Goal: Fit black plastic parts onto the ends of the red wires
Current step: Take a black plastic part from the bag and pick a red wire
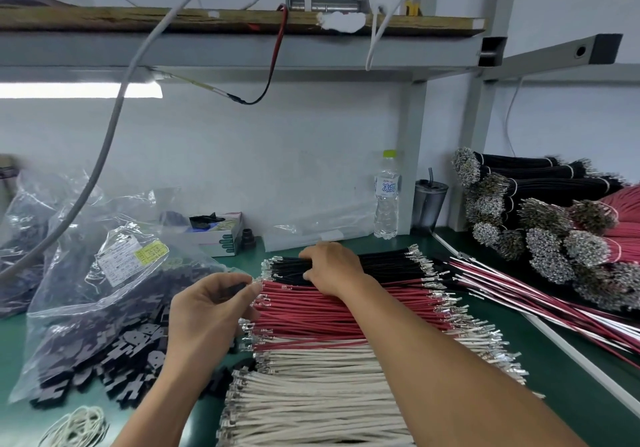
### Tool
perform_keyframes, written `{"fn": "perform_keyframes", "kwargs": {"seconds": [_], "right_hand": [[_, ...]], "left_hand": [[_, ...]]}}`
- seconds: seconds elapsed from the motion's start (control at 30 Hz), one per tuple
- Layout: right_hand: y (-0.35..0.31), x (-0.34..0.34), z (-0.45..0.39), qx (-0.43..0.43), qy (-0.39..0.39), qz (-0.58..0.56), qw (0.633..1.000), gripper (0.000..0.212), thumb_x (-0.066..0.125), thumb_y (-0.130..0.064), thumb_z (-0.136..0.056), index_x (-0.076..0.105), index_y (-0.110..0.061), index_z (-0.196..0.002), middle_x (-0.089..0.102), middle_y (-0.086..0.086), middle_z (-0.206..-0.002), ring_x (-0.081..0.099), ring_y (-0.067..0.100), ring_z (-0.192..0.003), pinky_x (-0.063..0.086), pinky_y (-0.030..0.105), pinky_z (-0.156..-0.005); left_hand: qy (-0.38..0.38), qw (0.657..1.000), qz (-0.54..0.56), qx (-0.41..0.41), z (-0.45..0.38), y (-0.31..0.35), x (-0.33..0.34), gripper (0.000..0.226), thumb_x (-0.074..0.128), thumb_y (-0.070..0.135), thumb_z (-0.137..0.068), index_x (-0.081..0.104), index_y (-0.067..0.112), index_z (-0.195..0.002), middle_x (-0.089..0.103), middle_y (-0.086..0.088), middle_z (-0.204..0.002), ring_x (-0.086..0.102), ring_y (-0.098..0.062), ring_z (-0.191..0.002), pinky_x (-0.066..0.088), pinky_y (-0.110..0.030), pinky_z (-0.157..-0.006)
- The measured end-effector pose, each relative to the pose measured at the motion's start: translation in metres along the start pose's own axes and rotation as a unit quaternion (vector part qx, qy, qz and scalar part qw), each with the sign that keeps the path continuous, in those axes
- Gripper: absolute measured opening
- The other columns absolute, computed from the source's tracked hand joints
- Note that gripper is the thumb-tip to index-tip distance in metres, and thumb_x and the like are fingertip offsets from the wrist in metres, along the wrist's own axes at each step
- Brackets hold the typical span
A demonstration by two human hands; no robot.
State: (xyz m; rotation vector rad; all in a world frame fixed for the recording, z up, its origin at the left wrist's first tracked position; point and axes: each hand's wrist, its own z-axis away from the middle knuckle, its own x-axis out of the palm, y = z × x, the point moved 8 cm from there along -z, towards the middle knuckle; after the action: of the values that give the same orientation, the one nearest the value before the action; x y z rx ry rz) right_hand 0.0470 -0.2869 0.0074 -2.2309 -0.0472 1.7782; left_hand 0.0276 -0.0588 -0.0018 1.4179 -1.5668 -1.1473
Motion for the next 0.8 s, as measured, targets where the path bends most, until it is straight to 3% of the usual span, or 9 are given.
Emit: {"fn": "perform_keyframes", "kwargs": {"seconds": [0.13,0.2,0.37,0.53,0.67,0.8], "right_hand": [[-0.002,-0.008,-0.001,0.008,0.021,0.002,1.000,0.014,0.069,-0.020,-0.093,0.077,-0.023,-0.104,0.074,-0.002,-0.110,0.067,0.019,-0.104,0.054,0.032,-0.084],[-0.003,-0.013,0.001,0.004,0.043,0.000,0.999,0.014,0.068,-0.016,-0.092,0.079,-0.024,-0.098,0.075,-0.003,-0.104,0.069,0.018,-0.097,0.055,0.031,-0.082],[-0.001,-0.028,0.003,-0.025,0.112,-0.028,0.993,0.020,0.062,-0.012,-0.094,0.074,-0.021,-0.107,0.073,-0.003,-0.110,0.067,0.019,-0.102,0.047,0.027,-0.080],[-0.002,-0.046,0.008,-0.065,0.151,-0.047,0.985,0.028,0.050,-0.015,-0.103,0.070,-0.024,-0.120,0.060,-0.003,-0.107,0.062,0.020,-0.094,0.045,0.029,-0.073],[-0.004,-0.093,0.043,-0.109,0.279,-0.064,0.952,0.019,0.060,-0.040,-0.097,0.076,-0.030,-0.100,0.049,-0.016,-0.085,0.052,0.004,-0.074,0.033,0.021,-0.059],[-0.007,-0.105,0.101,-0.192,0.351,-0.085,0.913,0.015,0.071,-0.030,-0.092,0.077,-0.024,-0.105,0.051,-0.011,-0.084,0.050,0.007,-0.073,0.045,0.022,-0.061]], "left_hand": [[0.009,1.000,0.010,-0.004,-0.001,0.001,-0.003,0.019,0.090,0.025,-0.072,0.080,0.019,-0.087,0.076,-0.007,-0.071,0.063,-0.012,-0.047,0.049,-0.019,-0.040],[0.009,0.999,0.033,-0.018,-0.003,-0.003,-0.005,0.020,0.090,0.025,-0.068,0.081,0.019,-0.085,0.077,-0.007,-0.073,0.061,-0.008,-0.048,0.048,-0.017,-0.042],[-0.008,0.996,0.085,-0.042,-0.006,-0.009,-0.003,0.015,0.085,0.002,-0.078,0.077,0.014,-0.081,0.079,-0.012,-0.084,0.072,-0.017,-0.064,0.056,-0.021,-0.049],[-0.028,0.990,0.124,-0.054,-0.003,-0.009,0.001,0.021,0.080,-0.003,-0.080,0.081,0.013,-0.093,0.080,-0.012,-0.091,0.077,-0.023,-0.071,0.059,-0.022,-0.053],[-0.049,0.982,0.170,-0.069,-0.003,-0.007,0.005,0.021,0.081,-0.003,-0.073,0.082,0.010,-0.090,0.079,-0.020,-0.092,0.079,-0.030,-0.079,0.062,-0.026,-0.060],[-0.077,0.977,0.182,-0.076,0.001,-0.003,0.012,0.026,0.082,0.005,-0.069,0.083,0.012,-0.094,0.079,-0.019,-0.096,0.079,-0.031,-0.086,0.063,-0.028,-0.060]]}}
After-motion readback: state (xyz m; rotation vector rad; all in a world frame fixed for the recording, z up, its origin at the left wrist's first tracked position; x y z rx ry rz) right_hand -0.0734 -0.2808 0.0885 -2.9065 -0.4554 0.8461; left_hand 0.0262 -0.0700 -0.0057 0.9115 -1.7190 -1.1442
